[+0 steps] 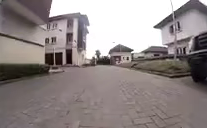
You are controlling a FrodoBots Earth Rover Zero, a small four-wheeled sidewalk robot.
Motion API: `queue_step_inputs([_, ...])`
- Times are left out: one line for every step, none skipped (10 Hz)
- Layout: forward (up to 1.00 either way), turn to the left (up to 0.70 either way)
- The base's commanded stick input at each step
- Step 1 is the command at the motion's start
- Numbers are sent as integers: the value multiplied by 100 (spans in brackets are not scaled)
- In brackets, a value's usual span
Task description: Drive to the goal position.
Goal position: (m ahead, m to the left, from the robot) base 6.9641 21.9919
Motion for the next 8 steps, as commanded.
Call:
queue_step_inputs([70,0])
queue_step_inputs([70,0])
queue_step_inputs([70,0])
queue_step_inputs([70,0])
queue_step_inputs([70,0])
queue_step_inputs([70,0])
queue_step_inputs([70,0])
queue_step_inputs([70,0])
